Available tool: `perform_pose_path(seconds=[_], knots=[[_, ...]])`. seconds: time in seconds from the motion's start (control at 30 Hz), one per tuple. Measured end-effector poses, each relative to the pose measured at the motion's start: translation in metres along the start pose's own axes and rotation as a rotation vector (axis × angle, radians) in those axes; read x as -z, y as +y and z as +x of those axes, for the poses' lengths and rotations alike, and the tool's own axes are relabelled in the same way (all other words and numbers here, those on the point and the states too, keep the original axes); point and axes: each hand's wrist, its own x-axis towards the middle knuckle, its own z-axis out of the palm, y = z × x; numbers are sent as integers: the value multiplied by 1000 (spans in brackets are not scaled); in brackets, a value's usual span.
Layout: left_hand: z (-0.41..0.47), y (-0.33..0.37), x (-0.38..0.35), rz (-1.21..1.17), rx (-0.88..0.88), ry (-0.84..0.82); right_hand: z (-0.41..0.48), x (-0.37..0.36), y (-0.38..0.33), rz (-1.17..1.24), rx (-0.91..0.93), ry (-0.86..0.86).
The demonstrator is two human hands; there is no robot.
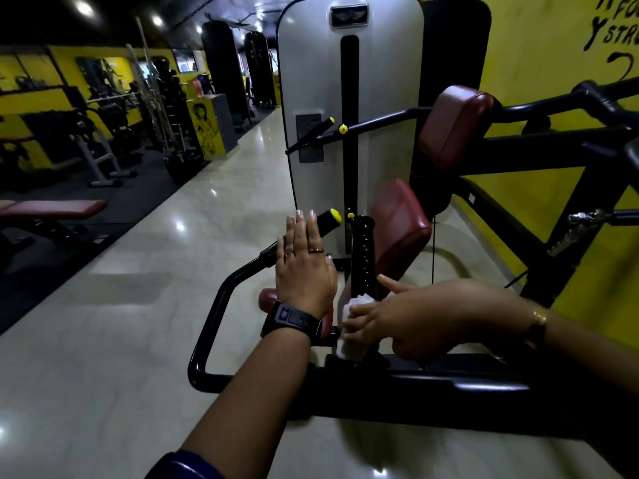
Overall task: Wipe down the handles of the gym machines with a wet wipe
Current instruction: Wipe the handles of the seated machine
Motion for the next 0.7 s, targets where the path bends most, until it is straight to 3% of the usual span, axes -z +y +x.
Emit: perform_pose_path(seconds=[0.23,0.4,0.57,0.7], knots=[[-1,0,0,-12,-2,14,15,-5,-12,-93,-10,54],[0,0,-1,-7,-3,17,-12,5,4,62,-13,-27],[0,-1,-2,-19,-13,19,5,0,7,7,-125,121],[0,-1,-4,-47,-20,46,0,0,9,56,-65,40]])
